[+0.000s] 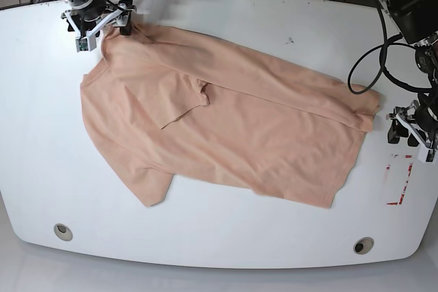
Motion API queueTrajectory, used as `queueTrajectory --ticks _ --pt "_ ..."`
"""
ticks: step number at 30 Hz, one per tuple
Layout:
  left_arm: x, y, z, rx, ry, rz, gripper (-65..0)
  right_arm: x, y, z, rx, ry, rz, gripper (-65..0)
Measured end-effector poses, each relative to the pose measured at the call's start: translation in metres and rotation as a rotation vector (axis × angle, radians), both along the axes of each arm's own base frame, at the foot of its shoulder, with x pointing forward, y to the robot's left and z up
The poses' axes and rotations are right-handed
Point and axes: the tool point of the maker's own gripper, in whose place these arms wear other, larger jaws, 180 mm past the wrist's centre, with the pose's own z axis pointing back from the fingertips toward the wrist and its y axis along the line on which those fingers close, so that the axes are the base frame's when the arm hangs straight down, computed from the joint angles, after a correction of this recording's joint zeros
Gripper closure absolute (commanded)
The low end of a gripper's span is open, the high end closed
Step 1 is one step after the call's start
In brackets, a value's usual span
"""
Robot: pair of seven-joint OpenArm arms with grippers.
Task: Fold the T-shirt properly
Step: 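Open the left gripper and regrasp the shirt edge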
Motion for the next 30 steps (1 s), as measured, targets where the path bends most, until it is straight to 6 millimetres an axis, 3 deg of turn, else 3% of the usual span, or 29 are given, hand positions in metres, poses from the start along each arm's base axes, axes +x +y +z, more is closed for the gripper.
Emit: queueTrajectory --ticks 8,11,17,19,30 --pt "-0.008 -0.001 -0.009 0.001 0.027 -0.002 -33.9 0.006 0.001 -0.008 0.045 -0.053 -0.031 -47.2" --pt "-0.013 -0.005 -0.017 -0.003 0.043 -0.014 -33.9 0.007 0.001 -0.008 0.048 -0.062 -0.035 -43.6" --pt "-0.022 -0.028 -0.040 0.005 0.121 -0.084 -33.9 0.007 0.000 -0.010 0.046 -0.056 -0.030 -14.7" --pt "-0.020 -0.036 -0.041 -0.012 0.112 -0.091 -34.0 0.007 0.001 -0.010 0.048 -0.055 -0.027 -7.9" --pt "-0.021 -0.057 -0.056 -0.031 0.149 -0.138 -33.9 0.009 0.000 -0.010 0.045 -0.047 -0.020 -8.1"
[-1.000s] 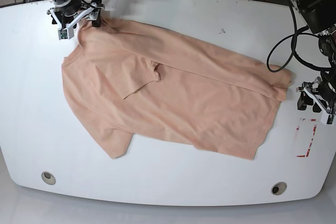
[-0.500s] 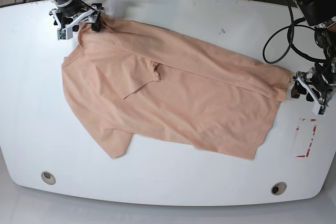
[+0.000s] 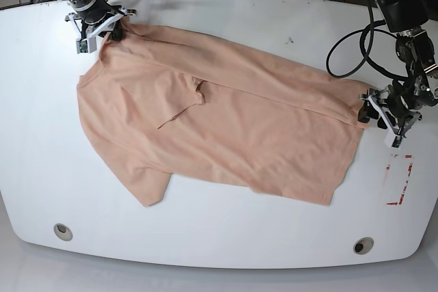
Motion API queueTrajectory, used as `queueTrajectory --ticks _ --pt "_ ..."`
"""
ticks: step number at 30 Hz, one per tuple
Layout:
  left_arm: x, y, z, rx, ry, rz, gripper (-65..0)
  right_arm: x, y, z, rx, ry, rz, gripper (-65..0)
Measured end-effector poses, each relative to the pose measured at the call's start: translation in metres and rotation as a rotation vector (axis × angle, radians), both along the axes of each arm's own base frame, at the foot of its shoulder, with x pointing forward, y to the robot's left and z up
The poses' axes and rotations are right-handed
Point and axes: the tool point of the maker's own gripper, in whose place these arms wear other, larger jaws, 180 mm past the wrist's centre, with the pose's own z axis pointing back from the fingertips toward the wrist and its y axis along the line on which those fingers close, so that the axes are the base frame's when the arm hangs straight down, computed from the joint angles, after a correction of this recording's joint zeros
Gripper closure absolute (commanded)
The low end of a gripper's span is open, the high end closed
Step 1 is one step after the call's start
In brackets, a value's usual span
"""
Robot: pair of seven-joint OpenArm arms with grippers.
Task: Fold the T-shirt properly
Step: 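Open the left gripper and regrasp the shirt edge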
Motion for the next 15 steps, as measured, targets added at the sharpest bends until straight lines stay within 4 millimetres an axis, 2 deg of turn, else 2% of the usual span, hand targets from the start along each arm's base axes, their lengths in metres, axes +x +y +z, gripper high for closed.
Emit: queueTrajectory --ticks 5,9,15 --pt "-0.007 -0.006 -0.015 -0.023 0.043 -0.004 -33.9 0.000 0.000 0.000 0.001 0.000 0.000 -8.1" --pt "-0.017 0.003 -0.032 0.001 0.099 0.011 -33.9 0.001 0.000 0.000 0.000 -0.001 -0.001 -8.1" --pt "-0.015 0.008 -0.034 0.033 0.086 0.013 -33.9 0.003 0.000 0.001 0.001 -0.004 0.000 -8.1"
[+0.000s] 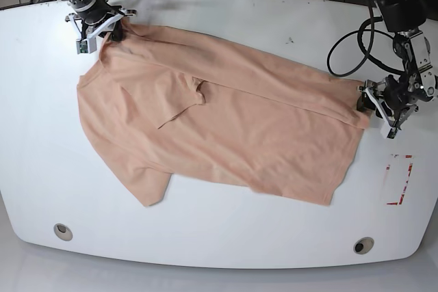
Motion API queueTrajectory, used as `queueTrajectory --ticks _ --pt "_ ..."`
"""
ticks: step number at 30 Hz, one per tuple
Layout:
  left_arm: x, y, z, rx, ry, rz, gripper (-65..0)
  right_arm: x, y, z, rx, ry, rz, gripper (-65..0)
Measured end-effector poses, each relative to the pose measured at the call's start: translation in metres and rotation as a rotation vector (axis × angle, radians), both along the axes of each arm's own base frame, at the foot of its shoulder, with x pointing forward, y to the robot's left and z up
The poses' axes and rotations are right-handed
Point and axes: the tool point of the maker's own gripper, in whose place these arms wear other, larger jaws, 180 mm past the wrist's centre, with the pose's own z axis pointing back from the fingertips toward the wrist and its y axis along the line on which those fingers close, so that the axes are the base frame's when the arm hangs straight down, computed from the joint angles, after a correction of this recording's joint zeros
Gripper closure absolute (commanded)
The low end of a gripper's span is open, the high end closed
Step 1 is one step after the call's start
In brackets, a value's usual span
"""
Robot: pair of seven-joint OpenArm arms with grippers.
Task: Fold the T-shirt properly
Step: 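Open the left gripper and regrasp the shirt edge, then pull the held shirt edge away from the hem with both grippers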
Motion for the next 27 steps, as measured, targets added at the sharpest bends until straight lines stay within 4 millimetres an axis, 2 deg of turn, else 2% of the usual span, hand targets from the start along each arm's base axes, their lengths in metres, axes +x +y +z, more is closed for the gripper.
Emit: queueTrajectory --ticks 3,5,6,11,12,16,21,27 --pt "0.001 -0.002 -0.001 0.002 -0.010 -0.009 -33.6 0.002 0.000 0.001 -0.001 -0.004 0.000 -8.1" --pt "0.001 -0.004 -0.002 0.019 -0.001 -0.027 -30.3 0.003 -0.001 0.001 -0.005 -0.003 0.001 -8.1" --pt "0.002 -0.005 -0.003 0.025 0.002 -0.036 -27.2 0.003 0.000 0.000 -0.004 -0.002 0.002 -8.1" --pt "0.003 -0.013 -0.005 0.041 0.003 -0.075 -2.1 0.003 0.000 0.001 -0.004 -0.003 0.002 -6.8" --pt "0.003 -0.015 -0.005 0.043 0.004 -0.085 -0.3 0.004 0.000 0.001 -0.004 -0.003 0.002 -5.4" --pt "0.002 -0.014 -0.006 0.058 0.002 -0.087 -1.1 0.005 -0.001 0.001 -0.007 -0.005 0.004 -1.0" --pt "-0.009 -0.007 -0.006 0.069 -0.006 -0.071 -1.0 0.008 -0.003 0.003 -0.032 0.005 0.056 -0.5" --pt "-0.047 0.015 -0.003 0.139 0.038 -0.030 -1.0 0.007 0.001 0.003 -0.059 0.050 0.144 -0.5"
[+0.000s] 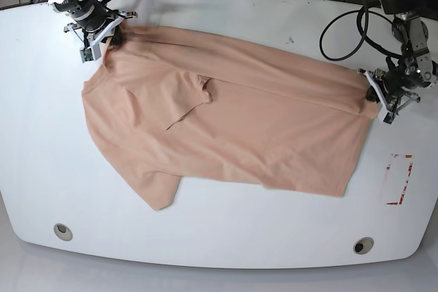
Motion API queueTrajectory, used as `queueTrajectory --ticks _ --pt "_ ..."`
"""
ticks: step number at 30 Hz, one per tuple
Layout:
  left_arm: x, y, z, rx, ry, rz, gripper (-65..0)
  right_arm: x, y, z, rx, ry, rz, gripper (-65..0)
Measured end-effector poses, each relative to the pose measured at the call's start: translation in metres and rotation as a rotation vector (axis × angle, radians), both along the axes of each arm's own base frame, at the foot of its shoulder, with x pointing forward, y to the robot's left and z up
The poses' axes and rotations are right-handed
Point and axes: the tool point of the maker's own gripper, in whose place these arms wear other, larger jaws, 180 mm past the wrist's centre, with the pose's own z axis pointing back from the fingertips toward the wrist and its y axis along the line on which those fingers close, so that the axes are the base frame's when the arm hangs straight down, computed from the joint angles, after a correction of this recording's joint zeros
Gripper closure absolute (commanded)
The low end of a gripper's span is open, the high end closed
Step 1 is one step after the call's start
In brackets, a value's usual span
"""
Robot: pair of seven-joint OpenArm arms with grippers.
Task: Fold the T-shirt properly
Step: 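Pull the held shirt edge away from the hem with both grippers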
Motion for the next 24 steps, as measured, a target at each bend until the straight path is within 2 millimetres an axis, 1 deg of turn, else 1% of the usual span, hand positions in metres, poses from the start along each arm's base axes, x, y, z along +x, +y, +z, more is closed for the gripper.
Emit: queueTrajectory --ticks 4,9,14,17,21,23,24 --pt "-0.032 0.017 0.002 0.069 0.061 0.027 -1.0 -0.005 -0.001 0.003 -0.025 0.032 0.040 -0.5" --pt "-0.062 0.024 0.004 0.094 0.084 0.056 -1.1 -0.011 -0.004 0.007 -0.053 0.044 0.082 -0.6" --pt "-0.094 0.029 0.004 0.114 0.110 0.087 -1.2 -0.016 -0.004 0.007 -0.077 0.069 0.147 -0.6" --pt "-0.108 0.028 0.004 0.122 0.127 0.081 -1.5 -0.016 -0.004 0.008 -0.086 0.075 0.180 -0.6" --pt "-0.116 0.024 0.004 0.131 0.136 0.082 -1.9 -0.021 -0.003 0.006 -0.089 0.089 0.191 -0.6" --pt "-0.122 0.021 0.003 0.131 0.143 0.079 -3.3 -0.024 -0.003 0.004 -0.090 0.098 0.193 -0.8" --pt "-0.124 0.020 0.002 0.131 0.144 0.078 -5.1 -0.025 -0.004 0.004 -0.093 0.102 0.193 -0.8"
